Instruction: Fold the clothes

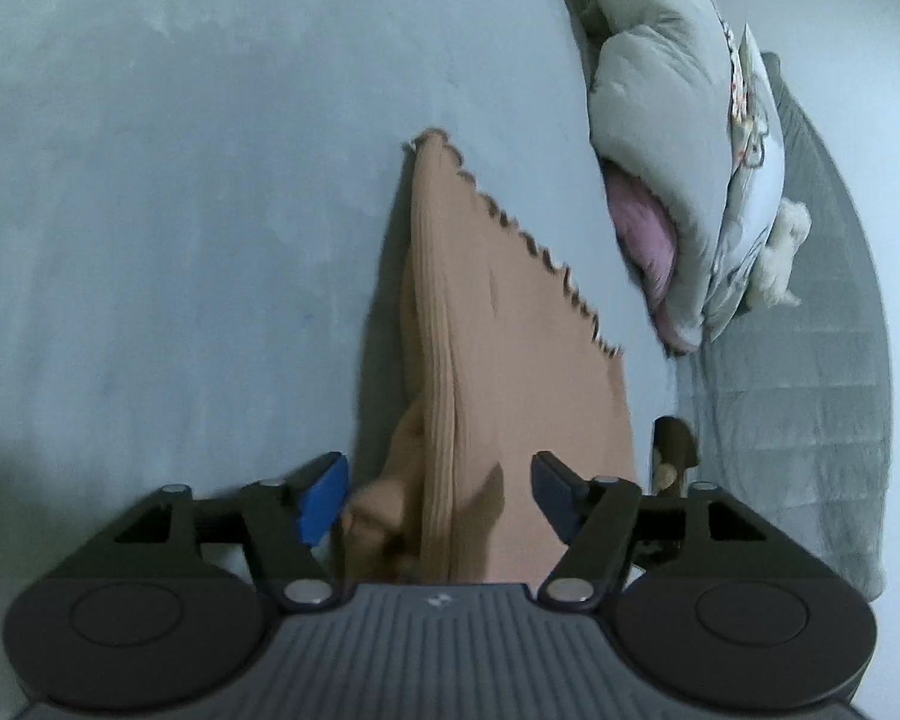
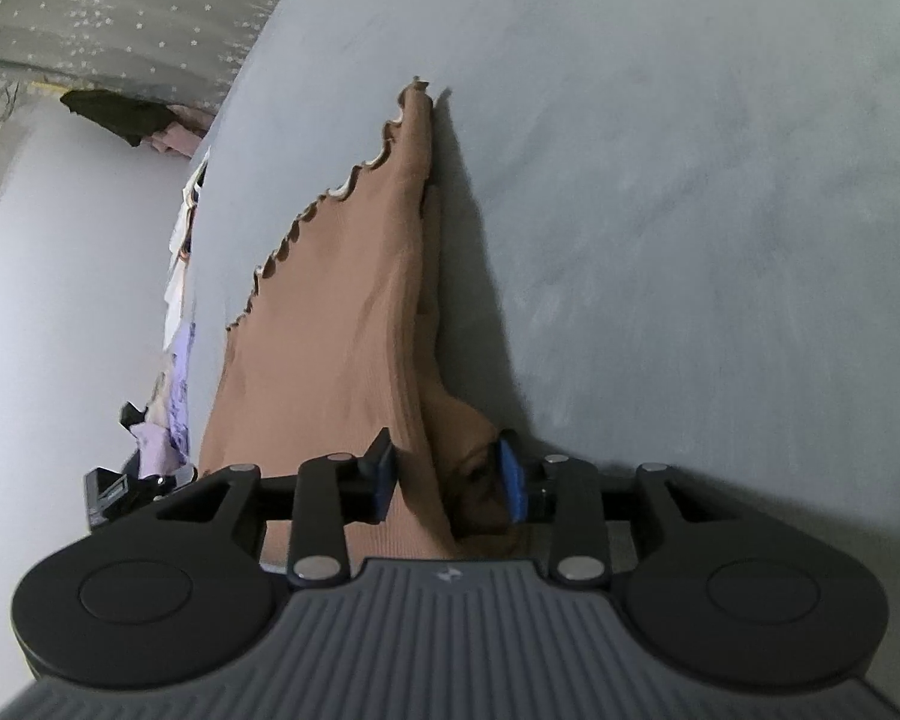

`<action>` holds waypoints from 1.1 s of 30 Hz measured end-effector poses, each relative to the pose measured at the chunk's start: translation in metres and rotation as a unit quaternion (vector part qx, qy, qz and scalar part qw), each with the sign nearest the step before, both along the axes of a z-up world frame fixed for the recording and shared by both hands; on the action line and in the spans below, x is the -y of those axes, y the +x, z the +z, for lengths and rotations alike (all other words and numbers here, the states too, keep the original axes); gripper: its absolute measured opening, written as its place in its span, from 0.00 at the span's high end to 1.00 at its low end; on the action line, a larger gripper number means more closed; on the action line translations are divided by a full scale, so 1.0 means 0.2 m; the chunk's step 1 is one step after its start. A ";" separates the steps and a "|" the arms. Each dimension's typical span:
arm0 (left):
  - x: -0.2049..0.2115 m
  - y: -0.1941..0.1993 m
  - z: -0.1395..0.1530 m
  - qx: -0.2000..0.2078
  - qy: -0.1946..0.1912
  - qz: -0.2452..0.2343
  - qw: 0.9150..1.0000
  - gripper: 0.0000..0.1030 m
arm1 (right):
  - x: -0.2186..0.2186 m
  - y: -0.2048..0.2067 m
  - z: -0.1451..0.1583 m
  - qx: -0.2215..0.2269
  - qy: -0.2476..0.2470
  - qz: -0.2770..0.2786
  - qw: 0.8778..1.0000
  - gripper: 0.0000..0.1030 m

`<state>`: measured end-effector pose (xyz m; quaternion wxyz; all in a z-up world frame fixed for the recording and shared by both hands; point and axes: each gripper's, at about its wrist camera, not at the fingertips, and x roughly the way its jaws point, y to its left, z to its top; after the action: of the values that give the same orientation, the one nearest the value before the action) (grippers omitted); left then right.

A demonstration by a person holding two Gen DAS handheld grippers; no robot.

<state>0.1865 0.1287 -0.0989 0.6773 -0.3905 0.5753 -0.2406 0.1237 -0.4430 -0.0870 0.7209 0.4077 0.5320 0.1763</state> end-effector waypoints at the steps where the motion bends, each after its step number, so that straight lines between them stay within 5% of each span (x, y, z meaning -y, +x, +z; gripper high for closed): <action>1: -0.01 0.00 0.00 -0.001 -0.002 0.000 1.000 0.33 | 0.00 0.01 0.00 0.001 0.004 -0.001 1.000 0.63; 11: 0.14 0.22 -0.06 0.007 -0.035 -0.001 0.999 0.34 | 0.01 0.15 -0.09 0.004 0.054 -0.037 0.998 0.61; 13: 0.17 0.25 -0.08 0.008 -0.036 0.001 0.999 0.41 | -0.02 0.22 -0.10 0.010 0.058 -0.040 0.997 0.61; 15: 0.17 0.26 -0.10 0.004 -0.031 0.009 0.999 0.73 | -0.05 0.28 -0.12 0.015 0.063 -0.043 0.997 0.62; 18: 0.16 0.26 -0.14 -0.009 -0.023 0.026 0.999 0.82 | -0.14 0.34 -0.12 0.040 0.039 -0.035 0.998 0.76; 23: 0.33 0.25 0.10 0.090 0.085 -0.004 0.992 0.83 | -0.13 0.25 -0.03 0.105 0.011 -0.039 0.994 0.86; 28: 0.63 0.35 0.32 0.168 0.116 -0.030 0.979 0.84 | -0.02 0.08 0.11 0.183 -0.001 -0.056 0.982 0.87; 33: 1.09 0.49 0.47 0.210 0.108 -0.052 0.970 0.84 | 0.23 -0.15 0.31 0.241 -0.082 -0.092 0.963 0.88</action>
<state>0.2837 -0.0888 -0.0040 0.8078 -0.2250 0.4622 -0.2884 0.0932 -0.4893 -0.0241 0.8720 0.3399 0.3148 0.1580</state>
